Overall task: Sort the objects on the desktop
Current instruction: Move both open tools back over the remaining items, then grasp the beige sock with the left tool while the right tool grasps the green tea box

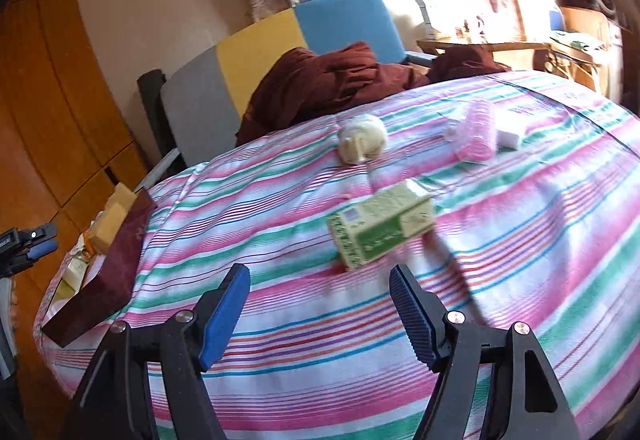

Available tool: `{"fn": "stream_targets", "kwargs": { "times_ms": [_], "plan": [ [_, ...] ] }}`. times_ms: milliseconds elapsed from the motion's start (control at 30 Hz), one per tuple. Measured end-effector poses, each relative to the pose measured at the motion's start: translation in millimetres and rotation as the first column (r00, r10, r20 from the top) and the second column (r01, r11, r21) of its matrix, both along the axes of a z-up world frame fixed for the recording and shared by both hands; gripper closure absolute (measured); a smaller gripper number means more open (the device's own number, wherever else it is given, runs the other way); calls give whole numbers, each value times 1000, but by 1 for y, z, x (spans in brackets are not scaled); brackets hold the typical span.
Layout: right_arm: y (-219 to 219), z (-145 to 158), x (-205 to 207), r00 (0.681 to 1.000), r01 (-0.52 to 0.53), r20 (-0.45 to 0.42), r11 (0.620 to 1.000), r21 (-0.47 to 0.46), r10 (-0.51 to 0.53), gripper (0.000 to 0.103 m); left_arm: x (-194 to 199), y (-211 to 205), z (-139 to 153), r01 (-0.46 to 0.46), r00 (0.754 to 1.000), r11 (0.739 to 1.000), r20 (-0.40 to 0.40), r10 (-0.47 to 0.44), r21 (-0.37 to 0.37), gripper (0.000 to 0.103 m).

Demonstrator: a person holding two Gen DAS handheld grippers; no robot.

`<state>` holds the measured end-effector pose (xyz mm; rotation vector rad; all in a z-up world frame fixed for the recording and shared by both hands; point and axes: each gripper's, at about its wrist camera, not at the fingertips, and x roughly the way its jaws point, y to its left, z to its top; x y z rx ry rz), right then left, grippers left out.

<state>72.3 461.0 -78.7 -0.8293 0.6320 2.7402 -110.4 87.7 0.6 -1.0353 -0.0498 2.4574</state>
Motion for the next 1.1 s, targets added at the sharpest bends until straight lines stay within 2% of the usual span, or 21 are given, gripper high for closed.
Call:
{"fn": "stream_targets", "kwargs": {
  "times_ms": [133,267,400,600,833,900,967,1100],
  "plan": [
    [19,0,9,998,63,-5,998,2,-63,27,-4,73,-6,162,985,987,54,-161,-13,30],
    [26,-5,7,997,81,-3,996,26,-81,22,-13,149,-16,297,949,955,121,-292,-25,22],
    [31,-16,1,997,75,-10,997,-11,-75,21,-13,214,-23,378,911,926,192,-365,-29,21],
    [33,-22,2,997,63,-52,997,-32,-65,16,-35,285,-31,421,891,905,217,-400,-63,21],
    [33,-24,3,994,34,-99,999,-42,-38,12,-82,351,-53,395,876,918,315,-365,-34,19],
    [33,-24,3,994,23,-107,999,-45,-28,11,-94,367,-62,390,872,919,343,-349,-58,16],
    [33,-24,3,993,18,-112,999,-46,-23,11,-102,376,-68,372,875,927,351,-333,-48,16],
    [33,-25,2,993,7,-118,999,-49,-13,9,-112,391,-80,367,866,929,384,-322,-48,15]
  ]
}}
